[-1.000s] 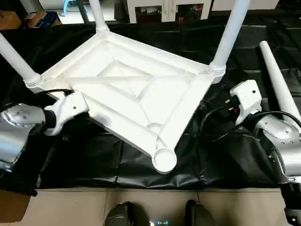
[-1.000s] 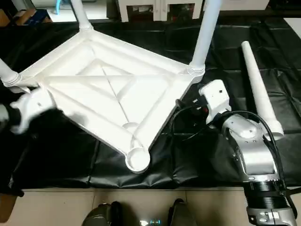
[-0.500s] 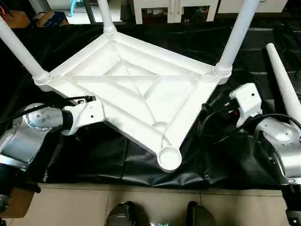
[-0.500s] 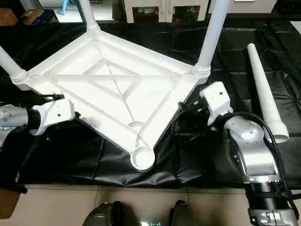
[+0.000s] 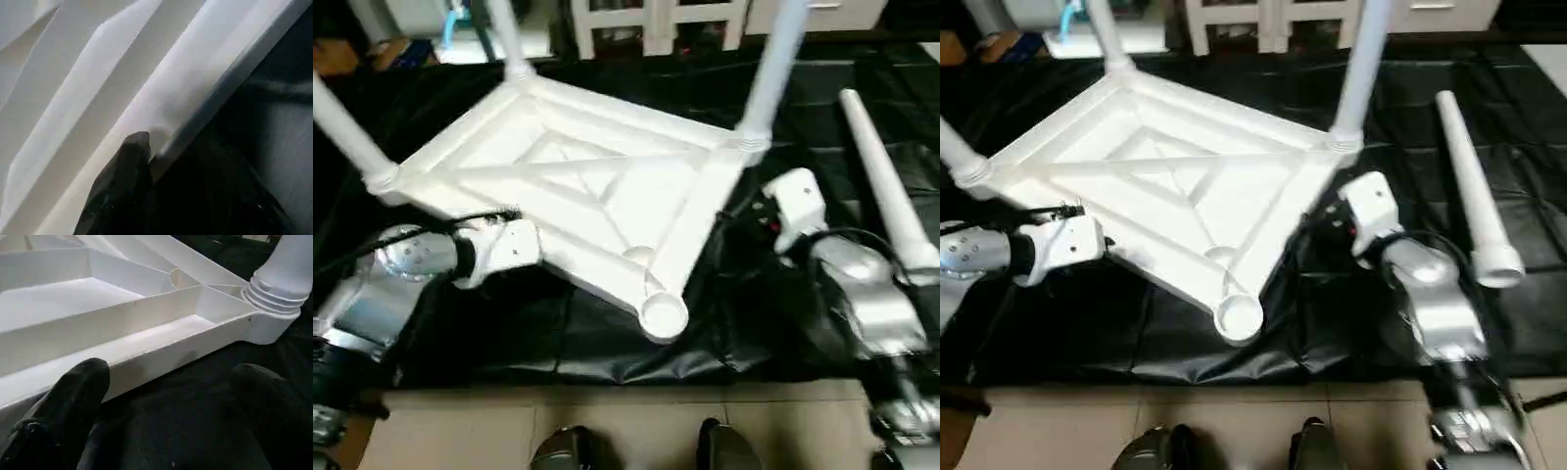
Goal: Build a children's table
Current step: Rotate table base
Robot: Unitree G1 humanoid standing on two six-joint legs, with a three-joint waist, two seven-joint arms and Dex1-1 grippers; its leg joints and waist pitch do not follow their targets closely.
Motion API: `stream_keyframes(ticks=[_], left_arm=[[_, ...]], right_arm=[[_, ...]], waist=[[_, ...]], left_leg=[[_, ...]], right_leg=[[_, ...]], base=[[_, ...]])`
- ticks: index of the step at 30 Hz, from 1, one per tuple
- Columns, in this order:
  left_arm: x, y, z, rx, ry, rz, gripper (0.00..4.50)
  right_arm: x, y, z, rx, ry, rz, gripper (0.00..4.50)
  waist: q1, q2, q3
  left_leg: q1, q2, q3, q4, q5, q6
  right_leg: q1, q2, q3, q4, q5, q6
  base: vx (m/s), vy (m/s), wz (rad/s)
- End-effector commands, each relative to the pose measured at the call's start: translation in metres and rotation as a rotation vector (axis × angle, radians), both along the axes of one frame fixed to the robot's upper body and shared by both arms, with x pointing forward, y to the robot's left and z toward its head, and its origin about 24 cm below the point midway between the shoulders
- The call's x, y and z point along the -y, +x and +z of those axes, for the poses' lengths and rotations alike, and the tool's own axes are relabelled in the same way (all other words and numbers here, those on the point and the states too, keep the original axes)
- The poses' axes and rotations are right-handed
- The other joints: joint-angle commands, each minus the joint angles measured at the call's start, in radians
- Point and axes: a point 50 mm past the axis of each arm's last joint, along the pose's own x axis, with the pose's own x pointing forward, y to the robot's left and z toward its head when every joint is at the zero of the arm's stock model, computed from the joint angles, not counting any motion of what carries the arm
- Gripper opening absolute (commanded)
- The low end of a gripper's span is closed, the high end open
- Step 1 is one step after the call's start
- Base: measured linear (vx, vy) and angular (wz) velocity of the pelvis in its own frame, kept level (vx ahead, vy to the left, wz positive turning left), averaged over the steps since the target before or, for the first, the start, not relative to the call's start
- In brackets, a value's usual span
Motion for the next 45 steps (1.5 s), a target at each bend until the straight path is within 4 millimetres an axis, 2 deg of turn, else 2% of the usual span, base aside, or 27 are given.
stream_keyframes(ticks=[1, 2, 4, 5, 8, 12, 13, 14, 15, 17, 19, 21, 23, 26, 27, 30, 31, 33, 35, 37, 38, 40, 41, 42, 43, 44, 45], left_arm=[[0.008, -0.009, -0.014, -0.089, -0.009, -0.048, 1.73], [0.008, -0.01, -0.014, -0.092, -0.014, -0.046, 1.73], [0.009, -0.012, -0.012, -0.102, -0.039, -0.049, 1.73], [0.012, -0.014, -0.011, -0.109, -0.064, -0.051, 1.73], [0.023, -0.016, -0.006, -0.105, -0.119, -0.078, 1.73], [0.044, -0.018, -0.001, -0.089, -0.219, -0.114, 1.73], [0.064, -0.017, 0.004, -0.045, -0.311, -0.137, 1.73], [0.064, -0.017, 0.004, -0.045, -0.311, -0.137, 1.73], [0.07, -0.016, 0.007, -0.023, -0.346, -0.141, 1.73], [0.081, -0.01, 0.018, 0.049, -0.441, -0.126, 1.73], [0.082, -0.008, 0.024, 0.072, -0.474, -0.12, 1.73], [0.081, -0.005, 0.031, 0.09, -0.499, -0.114, 1.73], [0.078, -0.002, 0.039, 0.111, -0.524, -0.098, 1.73], [0.073, 0.003, 0.046, 0.153, -0.539, -0.07, 1.73], [0.072, 0.004, 0.047, 0.163, -0.538, -0.065, 1.73], [0.056, 0.008, 0.048, 0.166, -0.487, -0.019, 1.73], [0.052, 0.007, 0.046, 0.155, -0.46, -0.013, 1.73], [0.037, 0.004, 0.041, 0.109, -0.391, 0.006, 1.73], [0.032, 0.0, 0.038, 0.075, -0.375, 0.007, 1.73], [0.03, -0.005, 0.035, 0.03, -0.367, -0.001, 1.73], [0.03, -0.007, 0.034, 0.011, -0.366, -0.007, 1.73], [0.032, -0.012, 0.032, -0.031, -0.365, -0.023, 1.73], [0.032, -0.012, 0.032, -0.036, -0.365, -0.025, 1.73], [0.036, -0.015, 0.032, -0.059, -0.384, -0.036, 1.73], [0.037, -0.016, 0.032, -0.065, -0.394, -0.039, 1.73], [0.039, -0.017, 0.033, -0.074, -0.407, -0.042, 1.73], [0.039, -0.018, 0.033, -0.079, -0.412, -0.046, 1.73]], right_arm=[[-0.023, 0.009, -0.003, -0.01, 0.003, 0.06, 4.5], [-0.025, 0.012, -0.003, -0.011, 0.008, 0.062, 4.5], [-0.034, 0.02, -0.001, -0.012, 0.017, 0.071, 4.5], [-0.038, 0.023, -0.001, -0.014, 0.025, 0.076, 4.5], [-0.046, 0.031, 0.0, -0.001, 0.026, 0.082, 4.5], [-0.048, 0.042, 0.011, 0.085, 0.04, 0.03, 4.5], [-0.047, 0.046, 0.028, 0.175, 0.113, 0.013, 4.5], [-0.047, 0.046, 0.028, 0.175, 0.113, 0.013, 4.5], [-0.046, 0.047, 0.035, 0.21, 0.144, 0.015, 4.5], [-0.042, 0.042, 0.053, 0.295, 0.214, 0.082, 4.5], [-0.039, 0.037, 0.058, 0.319, 0.222, 0.127, 4.5], [-0.034, 0.029, 0.06, 0.328, 0.204, 0.19, 4.5], [-0.029, 0.021, 0.059, 0.326, 0.179, 0.25, 4.5], [-0.022, 0.003, 0.059, 0.29, 0.156, 0.345, 4.5], [-0.021, -0.001, 0.059, 0.281, 0.15, 0.364, 4.5], [-0.019, -0.034, 0.058, 0.173, 0.106, 0.56, 4.5], [-0.019, -0.041, 0.058, 0.149, 0.097, 0.601, 4.5], [-0.02, -0.062, 0.062, 0.069, 0.077, 0.719, 4.5], [-0.022, -0.071, 0.062, 0.025, 0.021, 0.776, 4.5], [-0.024, -0.076, 0.059, -0.015, -0.074, 0.819, 4.5], [-0.024, -0.076, 0.058, -0.024, -0.125, 0.828, 4.5], [-0.025, -0.07, 0.055, -0.023, -0.263, 0.813, 4.5], [-0.025, -0.069, 0.054, -0.02, -0.281, 0.808, 4.5], [-0.03, -0.054, 0.054, 0.021, -0.344, 0.742, 4.5], [-0.032, -0.05, 0.054, 0.033, -0.359, 0.724, 4.5], [-0.035, -0.045, 0.054, 0.043, -0.384, 0.702, 4.5], [-0.037, -0.042, 0.054, 0.042, -0.401, 0.7, 4.5]], waist=[[0.0, -0.013, -0.066], [-0.008, -0.019, -0.065], [-0.014, -0.014, -0.069], [-0.015, -0.018, -0.068], [-0.016, -0.018, -0.069], [-0.017, -0.018, -0.073], [-0.017, -0.024, -0.072], [-0.018, -0.025, -0.075], [-0.012, -0.024, -0.077], [-0.007, -0.022, -0.082], [-0.001, -0.021, -0.087], [0.005, -0.023, -0.087], [0.013, -0.025, -0.085], [0.027, -0.024, -0.084], [0.024, -0.025, -0.083], [0.025, -0.024, -0.073], [0.028, -0.025, -0.074], [0.025, -0.028, -0.07], [0.022, -0.027, -0.068], [0.021, -0.026, -0.069], [0.02, -0.029, -0.069], [0.02, -0.032, -0.069], [0.02, -0.029, -0.069], [0.018, -0.037, -0.071], [0.015, -0.036, -0.07], [0.016, -0.033, -0.071], [0.016, -0.039, -0.071]], left_leg=[[0.011, -0.008, -0.014, -0.097, -0.402, -0.019], [0.012, -0.008, -0.014, -0.096, -0.412, -0.02], [0.015, -0.008, -0.013, -0.092, -0.402, -0.017], [0.014, -0.008, -0.011, -0.092, -0.379, -0.011], [0.013, -0.006, -0.005, -0.089, -0.332, 0.006], [0.015, -0.003, 0.002, -0.083, -0.292, 0.021], [0.014, -0.003, 0.004, -0.081, -0.279, 0.033], [0.016, -0.002, 0.006, -0.079, -0.271, 0.041], [0.02, -0.001, 0.009, -0.076, -0.244, 0.06], [0.019, 0.0, 0.013, -0.069, -0.182, 0.109], [0.02, -0.002, 0.014, -0.064, -0.121, 0.14], [0.017, -0.004, 0.013, -0.06, -0.077, 0.163], [0.016, -0.006, 0.014, -0.058, -0.058, 0.173], [0.019, -0.002, 0.012, -0.061, -0.088, 0.166], [0.017, -0.002, 0.011, -0.063, -0.096, 0.161], [0.019, -0.001, 0.01, -0.072, -0.181, 0.126], [0.022, 0.002, 0.007, -0.073, -0.196, 0.113], [0.019, 0.001, 0.005, -0.078, -0.22, 0.097], [0.015, 0.001, 0.002, -0.081, -0.222, 0.079], [0.022, 0.002, 0.005, -0.081, -0.246, 0.067], [0.025, 0.004, 0.007, -0.081, -0.249, 0.061], [0.02, 0.003, 0.006, -0.082, -0.231, 0.053], [0.026, 0.004, 0.009, -0.08, -0.236, 0.055], [0.025, 0.003, 0.01, -0.078, -0.232, 0.055], [0.016, -0.001, 0.007, -0.08, -0.22, 0.053], [0.021, 0.0, 0.008, -0.079, -0.215, 0.048], [0.023, 0.001, 0.009, -0.078, -0.214, 0.05]], right_leg=[[0.046, 0.002, -0.005, -0.07, -0.478, -0.147], [0.044, 0.004, -0.005, -0.073, -0.48, -0.146], [0.041, 0.002, -0.003, -0.069, -0.461, -0.16], [0.044, 0.006, -0.003, -0.07, -0.429, -0.171], [0.045, 0.007, -0.001, -0.063, -0.348, -0.218], [0.046, 0.005, 0.001, -0.058, -0.289, -0.249], [0.048, 0.007, 0.001, -0.056, -0.266, -0.257], [0.048, 0.007, 0.002, -0.055, -0.247, -0.263], [0.046, 0.011, 0.002, -0.053, -0.203, -0.274], [0.051, 0.016, 0.002, -0.041, -0.089, -0.298], [0.053, 0.023, 0.0, -0.033, 0.0, -0.317], [0.057, 0.025, -0.001, -0.028, 0.053, -0.325], [0.062, 0.026, 0.0, -0.029, 0.058, -0.322], [0.061, 0.025, -0.001, -0.035, 0.004, -0.304], [0.062, 0.024, -0.001, -0.036, -0.015, -0.302], [0.058, 0.022, -0.001, -0.052, -0.144, -0.265], [0.059, 0.02, 0.002, -0.05, -0.161, -0.245], [0.06, 0.019, 0.004, -0.058, -0.214, -0.217], [0.058, 0.015, 0.004, -0.06, -0.254, -0.202], [0.049, 0.014, 0.006, -0.066, -0.293, -0.2], [0.045, 0.015, 0.007, -0.067, -0.296, -0.203], [0.048, 0.014, 0.007, -0.062, -0.287, -0.206], [0.041, 0.015, 0.009, -0.066, -0.294, -0.206], [0.041, 0.015, 0.009, -0.066, -0.29, -0.209], [0.046, 0.014, 0.007, -0.062, -0.293, -0.214], [0.043, 0.014, 0.007, -0.061, -0.29, -0.219], [0.043, 0.016, 0.008, -0.062, -0.28, -0.218]], base=[[0.0, 0.0, 0.0], [0.0, 0.0, 0.0], [0.0, 0.0, 0.0], [0.0, 0.0, 0.0], [0.0, 0.0, 0.0], [0.0, 0.0, 0.0], [0.0, 0.0, 0.0], [0.0, 0.0, 0.0], [0.0, 0.0, 0.0], [0.0, 0.0, 0.0], [0.0, 0.0, 0.0], [0.0, 0.0, 0.0], [0.0, 0.0, 0.0], [0.0, 0.0, 0.0], [0.0, 0.0, 0.0], [0.0, 0.0, 0.0], [0.0, 0.0, 0.0], [0.0, 0.0, 0.0], [0.0, 0.0, 0.0], [0.0, 0.0, 0.0], [0.0, 0.0, 0.0], [0.0, 0.0, 0.0], [0.0, 0.0, 0.0], [0.0, 0.0, 0.0], [0.0, 0.0, 0.0], [0.0, 0.0, 0.0], [0.0, 0.0, 0.0]])
